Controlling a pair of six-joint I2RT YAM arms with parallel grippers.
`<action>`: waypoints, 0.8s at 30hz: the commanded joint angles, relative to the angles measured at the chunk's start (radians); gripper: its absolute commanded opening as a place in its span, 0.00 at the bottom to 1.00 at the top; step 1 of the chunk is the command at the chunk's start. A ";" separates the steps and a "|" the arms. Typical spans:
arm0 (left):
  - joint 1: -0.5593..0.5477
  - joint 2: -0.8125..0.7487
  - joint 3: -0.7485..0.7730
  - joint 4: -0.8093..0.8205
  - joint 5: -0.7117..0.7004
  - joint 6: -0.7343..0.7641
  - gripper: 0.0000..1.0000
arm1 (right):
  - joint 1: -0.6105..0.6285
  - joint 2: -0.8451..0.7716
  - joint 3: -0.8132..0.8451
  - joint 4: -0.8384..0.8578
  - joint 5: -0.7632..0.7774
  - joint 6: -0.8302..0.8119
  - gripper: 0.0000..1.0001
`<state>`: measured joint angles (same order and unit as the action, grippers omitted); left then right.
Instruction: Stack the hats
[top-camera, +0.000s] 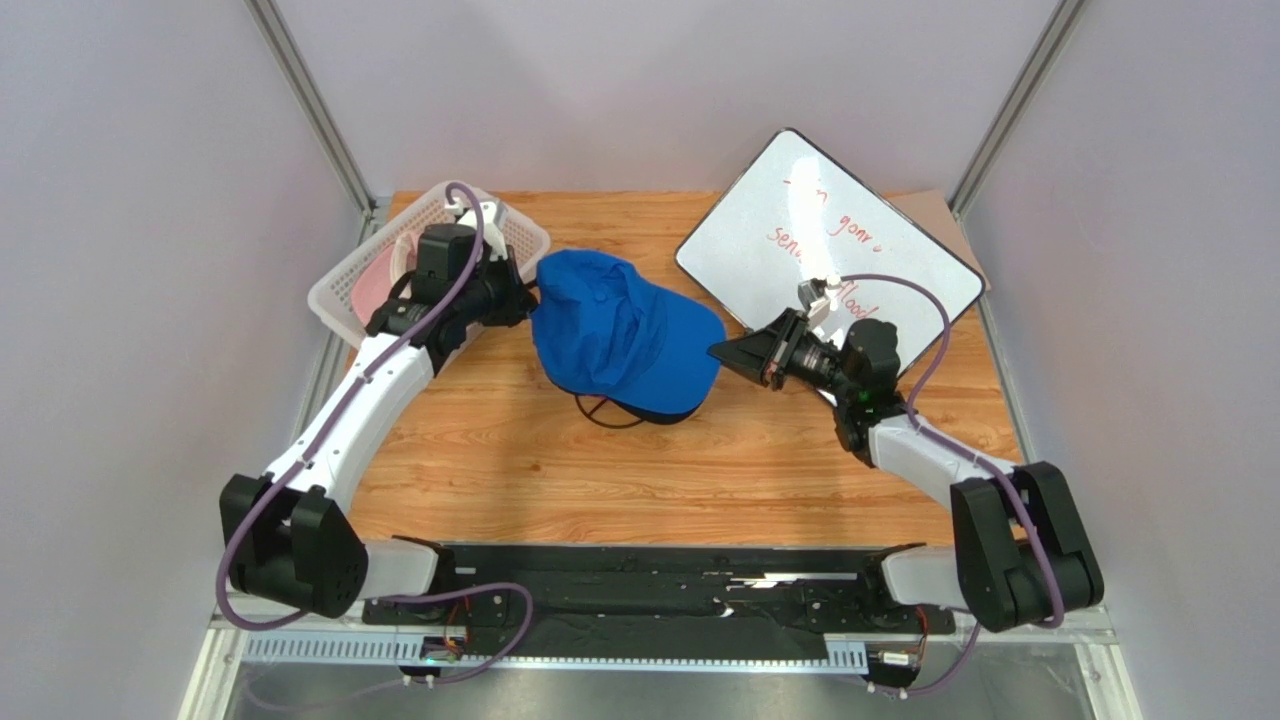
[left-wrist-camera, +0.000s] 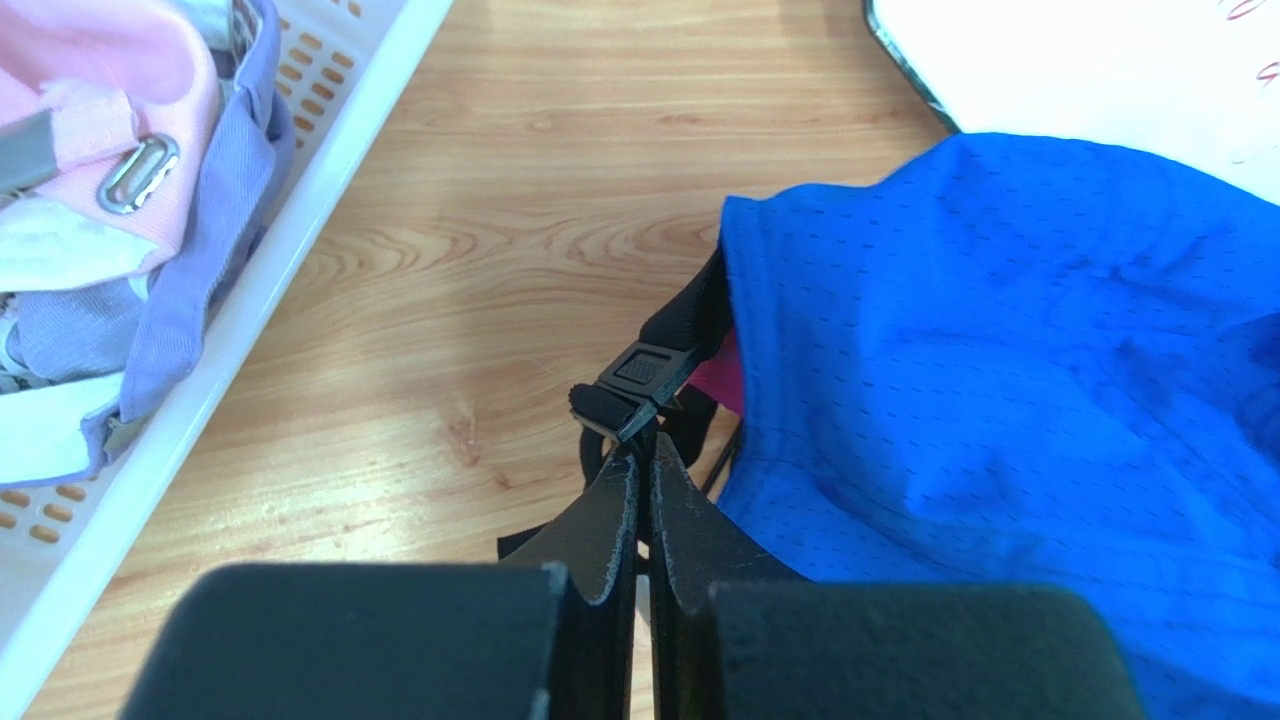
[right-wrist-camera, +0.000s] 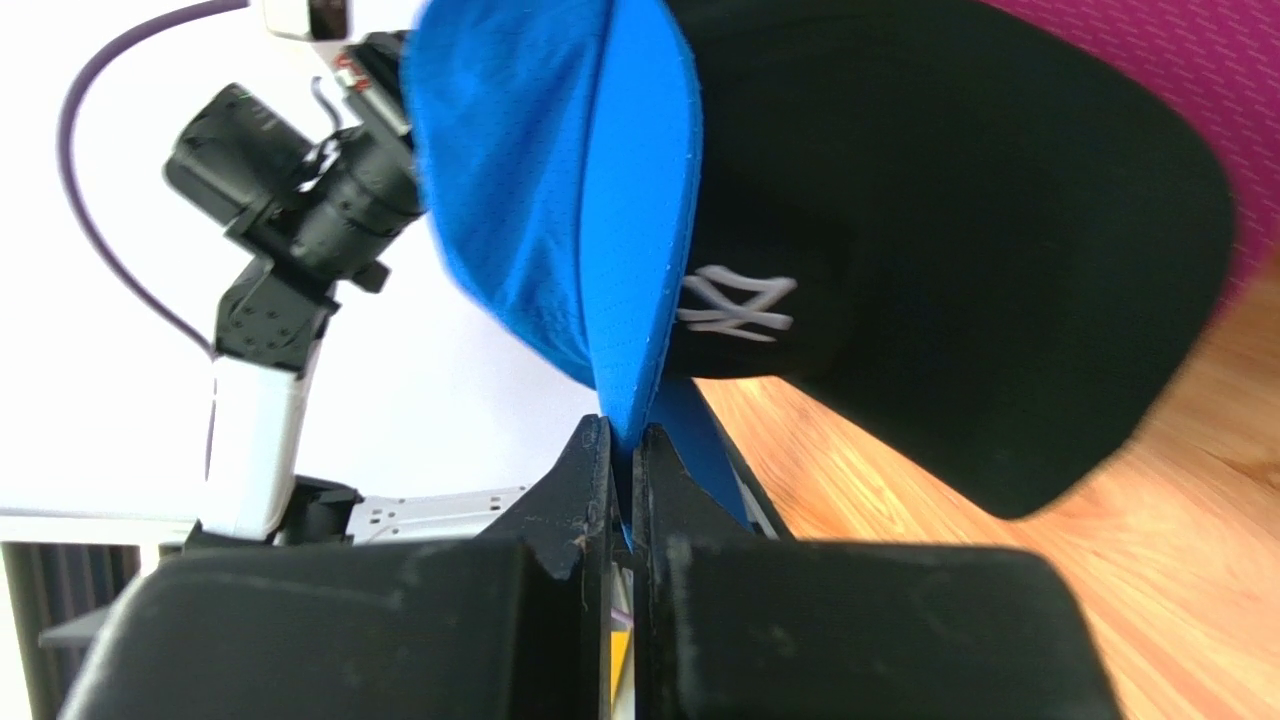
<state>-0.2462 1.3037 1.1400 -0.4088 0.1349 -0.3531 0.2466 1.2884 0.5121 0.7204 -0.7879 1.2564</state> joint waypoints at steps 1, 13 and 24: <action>0.005 0.037 0.026 0.014 -0.008 0.023 0.00 | -0.012 0.064 0.031 -0.059 0.009 -0.043 0.00; 0.005 0.061 -0.036 0.067 0.008 0.017 0.00 | -0.087 0.133 0.009 -0.154 0.015 -0.138 0.00; 0.005 0.100 -0.091 0.094 -0.024 0.025 0.00 | -0.101 0.307 0.097 -0.139 -0.001 -0.178 0.00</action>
<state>-0.2462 1.3830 1.0771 -0.3485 0.1474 -0.3523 0.1600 1.5433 0.5735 0.6273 -0.8562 1.1561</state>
